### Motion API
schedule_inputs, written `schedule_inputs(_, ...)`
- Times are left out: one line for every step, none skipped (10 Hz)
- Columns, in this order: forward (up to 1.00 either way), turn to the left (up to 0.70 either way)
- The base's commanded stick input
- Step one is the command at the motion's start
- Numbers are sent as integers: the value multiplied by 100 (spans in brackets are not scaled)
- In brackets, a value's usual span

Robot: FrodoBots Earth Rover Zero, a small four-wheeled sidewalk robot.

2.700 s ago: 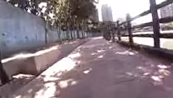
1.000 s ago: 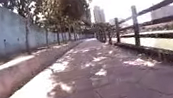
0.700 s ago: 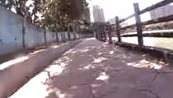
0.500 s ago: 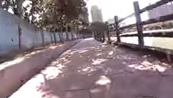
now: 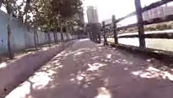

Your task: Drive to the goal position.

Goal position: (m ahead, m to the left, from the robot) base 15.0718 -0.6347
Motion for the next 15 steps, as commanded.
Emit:
schedule_inputs(70,0)
schedule_inputs(70,0)
schedule_inputs(70,0)
schedule_inputs(70,0)
schedule_inputs(70,0)
schedule_inputs(70,0)
schedule_inputs(70,0)
schedule_inputs(70,0)
schedule_inputs(70,0)
schedule_inputs(70,0)
schedule_inputs(70,0)
schedule_inputs(70,0)
schedule_inputs(70,0)
schedule_inputs(70,0)
schedule_inputs(70,0)
